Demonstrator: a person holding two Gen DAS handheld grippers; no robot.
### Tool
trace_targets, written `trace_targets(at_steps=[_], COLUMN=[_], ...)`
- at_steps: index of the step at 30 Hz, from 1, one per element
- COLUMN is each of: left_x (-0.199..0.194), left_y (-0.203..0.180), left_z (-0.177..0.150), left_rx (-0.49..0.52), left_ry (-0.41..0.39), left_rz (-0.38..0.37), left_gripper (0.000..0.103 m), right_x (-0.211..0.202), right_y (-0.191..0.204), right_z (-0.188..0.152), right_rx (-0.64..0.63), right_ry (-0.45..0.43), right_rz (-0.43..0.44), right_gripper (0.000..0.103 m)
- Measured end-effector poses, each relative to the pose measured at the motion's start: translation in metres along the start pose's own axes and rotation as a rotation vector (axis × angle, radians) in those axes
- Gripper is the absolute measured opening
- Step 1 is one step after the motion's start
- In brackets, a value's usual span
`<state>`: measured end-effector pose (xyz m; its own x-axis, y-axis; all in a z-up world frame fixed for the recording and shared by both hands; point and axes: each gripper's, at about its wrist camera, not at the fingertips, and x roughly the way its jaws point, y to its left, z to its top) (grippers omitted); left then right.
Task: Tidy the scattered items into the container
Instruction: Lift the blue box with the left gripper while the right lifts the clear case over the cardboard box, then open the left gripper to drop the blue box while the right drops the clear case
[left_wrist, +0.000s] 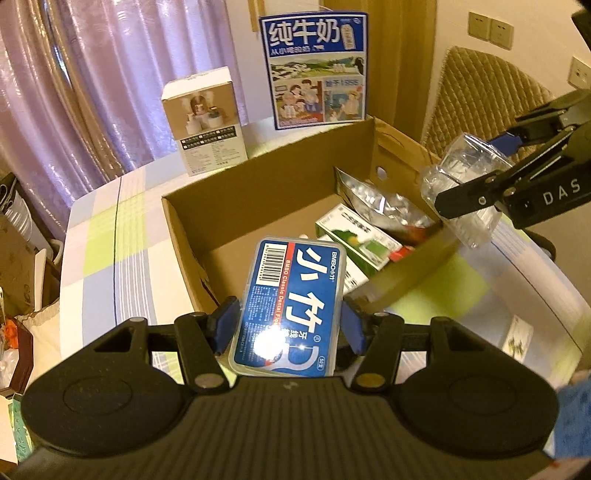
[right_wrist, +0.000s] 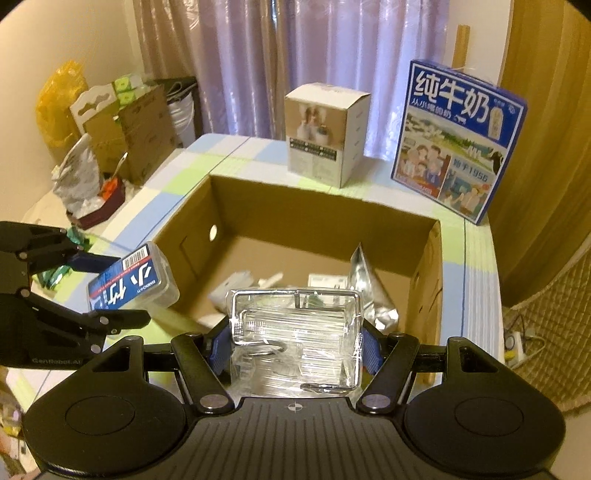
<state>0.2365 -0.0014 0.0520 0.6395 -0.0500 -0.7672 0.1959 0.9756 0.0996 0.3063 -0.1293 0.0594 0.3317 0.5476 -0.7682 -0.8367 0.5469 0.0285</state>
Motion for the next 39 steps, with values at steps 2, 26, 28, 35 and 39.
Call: trace_targets(at_steps=[2, 26, 28, 35, 39], left_x=[0.004, 0.048, 0.051, 0.055, 0.056], left_y=[0.002, 0.015, 0.015, 0.016, 0.018], left_z=[0.004, 0.020, 0.020, 0.018, 0.018], left_rx=[-0.014, -0.152, -0.157, -0.166, -0.182], left_ry=[-0.002, -0.016, -0.015, -0.013, -0.016], left_rz=[0.009, 0.038, 0.036, 0.033, 0.031], left_gripper=[0.054, 0.054, 0.054, 0.054, 0.054], right_x=[0.005, 0.050, 0.052, 0.058, 0.059], right_y=[-0.004, -0.033, -0.033, -0.035, -0.035], right_z=[0.005, 0.013, 0.013, 0.013, 0.014], right_rx=[0.011, 0.093, 0.097, 0.110, 0.113], right_ry=[-0.005, -0.002, -0.003, -0.004, -0.007], right_rz=[-0.001, -0.024, -0.025, -0.021, -0.022], right_gripper=[0.064, 0.064, 0.064, 0.064, 0.064])
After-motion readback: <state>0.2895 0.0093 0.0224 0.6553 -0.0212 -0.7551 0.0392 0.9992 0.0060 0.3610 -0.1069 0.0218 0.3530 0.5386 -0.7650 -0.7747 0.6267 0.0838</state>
